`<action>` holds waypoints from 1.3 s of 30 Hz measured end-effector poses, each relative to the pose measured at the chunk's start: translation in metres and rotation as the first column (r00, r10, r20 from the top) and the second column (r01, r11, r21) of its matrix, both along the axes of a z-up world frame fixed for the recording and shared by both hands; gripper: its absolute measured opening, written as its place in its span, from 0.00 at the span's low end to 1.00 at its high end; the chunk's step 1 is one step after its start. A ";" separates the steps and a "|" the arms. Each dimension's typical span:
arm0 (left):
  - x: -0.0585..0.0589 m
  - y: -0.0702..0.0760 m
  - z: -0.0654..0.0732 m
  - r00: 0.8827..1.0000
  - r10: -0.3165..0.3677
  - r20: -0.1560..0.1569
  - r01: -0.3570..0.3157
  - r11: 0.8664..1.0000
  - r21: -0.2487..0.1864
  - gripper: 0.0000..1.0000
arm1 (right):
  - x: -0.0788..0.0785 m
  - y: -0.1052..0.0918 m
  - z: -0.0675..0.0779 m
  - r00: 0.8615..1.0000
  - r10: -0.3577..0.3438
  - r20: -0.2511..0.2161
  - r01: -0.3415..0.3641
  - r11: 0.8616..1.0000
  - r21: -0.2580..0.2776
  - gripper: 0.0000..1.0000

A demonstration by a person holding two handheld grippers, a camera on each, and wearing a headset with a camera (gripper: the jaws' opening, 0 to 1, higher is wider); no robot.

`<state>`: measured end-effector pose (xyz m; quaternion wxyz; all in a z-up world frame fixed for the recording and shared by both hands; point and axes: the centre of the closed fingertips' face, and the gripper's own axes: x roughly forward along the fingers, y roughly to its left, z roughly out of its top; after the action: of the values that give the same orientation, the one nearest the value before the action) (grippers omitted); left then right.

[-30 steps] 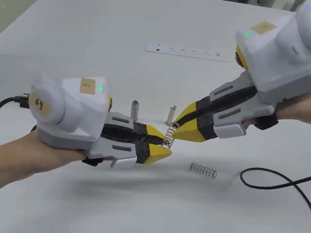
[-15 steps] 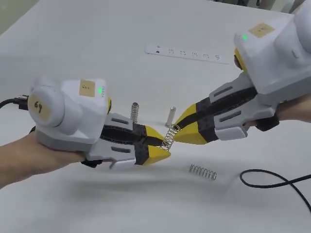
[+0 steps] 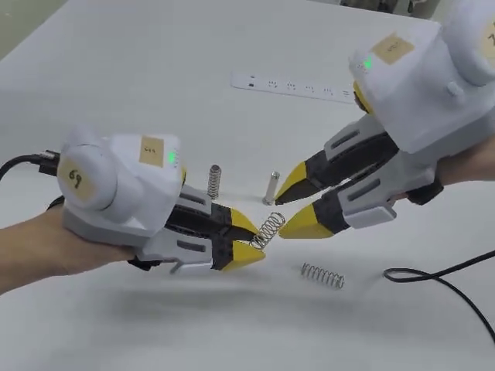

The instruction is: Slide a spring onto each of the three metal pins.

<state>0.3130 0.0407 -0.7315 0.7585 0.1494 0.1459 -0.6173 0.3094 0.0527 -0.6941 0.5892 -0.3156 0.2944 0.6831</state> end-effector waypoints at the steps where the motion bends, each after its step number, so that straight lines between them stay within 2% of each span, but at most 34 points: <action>1: 0.000 0.000 -0.001 1.000 -0.002 0.002 0.002 1.000 0.007 0.02 | 0.001 0.000 -0.003 1.000 0.004 0.010 -0.003 1.000 -0.012 0.19; 6: 0.000 0.002 -0.002 1.000 -0.009 0.007 0.009 1.000 0.026 0.02 | 0.002 -0.002 -0.009 0.999 0.036 0.025 -0.035 0.998 -0.050 0.19; 12: 0.000 0.002 -0.004 1.000 -0.015 0.004 0.015 0.999 0.048 0.02 | 0.001 0.001 -0.009 0.998 0.059 0.030 -0.057 0.997 -0.059 0.17; 39: 0.001 -0.002 0.000 1.000 -0.029 0.001 0.029 0.998 0.050 0.02 | -0.003 0.004 -0.023 0.994 0.106 0.025 -0.102 0.988 -0.112 0.09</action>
<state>0.3136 0.0382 -0.7314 0.7455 0.1708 0.1584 -0.6245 0.3069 0.0564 -0.7174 0.5388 -0.3733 0.3056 0.6906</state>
